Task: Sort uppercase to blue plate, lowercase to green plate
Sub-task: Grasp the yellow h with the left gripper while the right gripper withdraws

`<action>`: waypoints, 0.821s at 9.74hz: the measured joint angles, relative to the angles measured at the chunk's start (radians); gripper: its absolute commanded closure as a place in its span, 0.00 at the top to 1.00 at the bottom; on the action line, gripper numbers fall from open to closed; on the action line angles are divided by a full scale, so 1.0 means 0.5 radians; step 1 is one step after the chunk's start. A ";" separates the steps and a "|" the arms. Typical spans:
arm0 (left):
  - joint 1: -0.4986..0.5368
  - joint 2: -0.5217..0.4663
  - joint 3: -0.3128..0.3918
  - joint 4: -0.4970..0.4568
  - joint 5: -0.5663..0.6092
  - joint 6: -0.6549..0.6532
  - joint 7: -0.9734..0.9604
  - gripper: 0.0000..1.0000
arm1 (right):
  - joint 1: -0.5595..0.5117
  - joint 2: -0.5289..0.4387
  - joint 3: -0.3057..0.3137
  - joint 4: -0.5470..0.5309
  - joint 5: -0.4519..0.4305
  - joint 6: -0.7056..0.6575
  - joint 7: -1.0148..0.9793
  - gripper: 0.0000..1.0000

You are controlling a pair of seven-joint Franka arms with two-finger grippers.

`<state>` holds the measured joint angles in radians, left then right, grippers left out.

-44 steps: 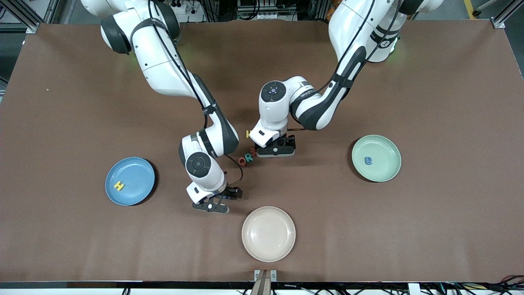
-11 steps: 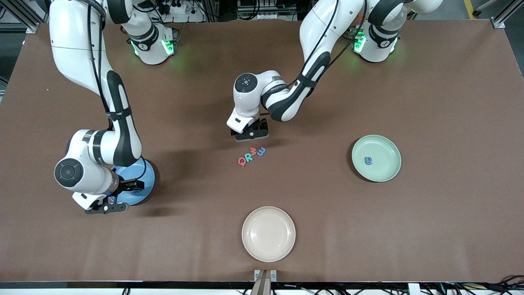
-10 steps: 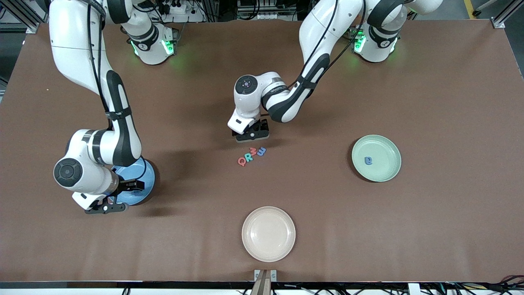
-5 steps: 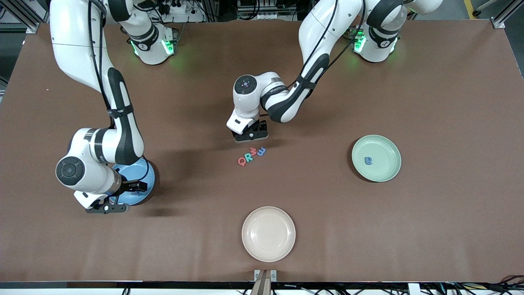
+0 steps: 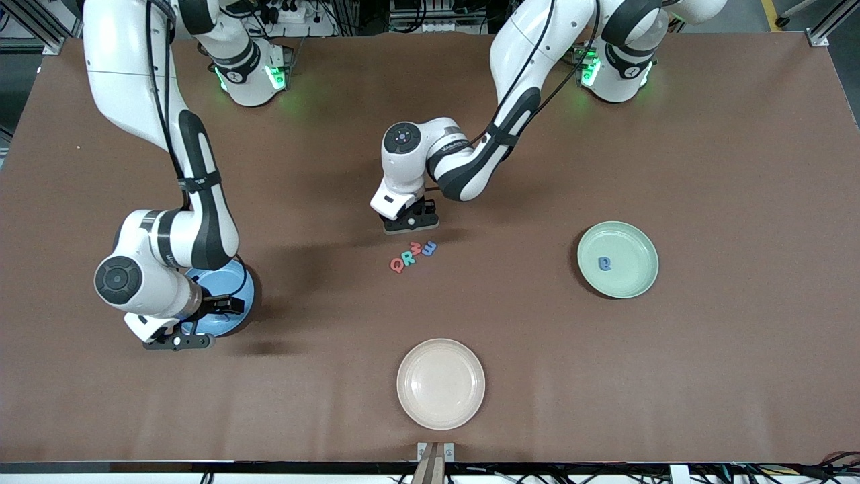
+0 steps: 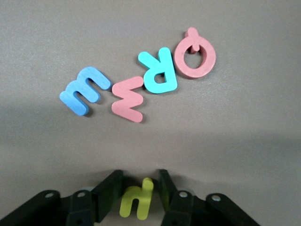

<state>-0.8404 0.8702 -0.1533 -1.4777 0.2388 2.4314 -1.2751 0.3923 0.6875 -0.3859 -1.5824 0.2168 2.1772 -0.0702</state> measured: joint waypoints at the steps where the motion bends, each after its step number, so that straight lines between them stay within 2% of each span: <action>1: 0.000 0.000 0.000 0.002 0.000 0.000 0.000 0.25 | 0.000 -0.006 0.000 0.000 0.000 0.000 0.000 1.00; 2: 0.000 0.000 -0.001 0.005 0.000 0.000 0.000 0.20 | 0.000 -0.012 0.000 0.000 0.000 -0.003 0.001 1.00; 6: 0.000 -0.001 -0.002 0.010 0.000 -0.001 0.000 0.19 | 0.003 -0.030 0.001 0.002 0.000 -0.014 0.001 1.00; 8: 0.000 -0.002 -0.002 0.011 -0.001 -0.001 0.000 0.01 | 0.004 -0.040 0.002 0.002 0.000 -0.017 0.002 1.00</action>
<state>-0.8403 0.8690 -0.1545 -1.4722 0.2381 2.4307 -1.2751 0.3944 0.6673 -0.3848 -1.5815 0.2169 2.1685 -0.0693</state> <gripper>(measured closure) 0.815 0.000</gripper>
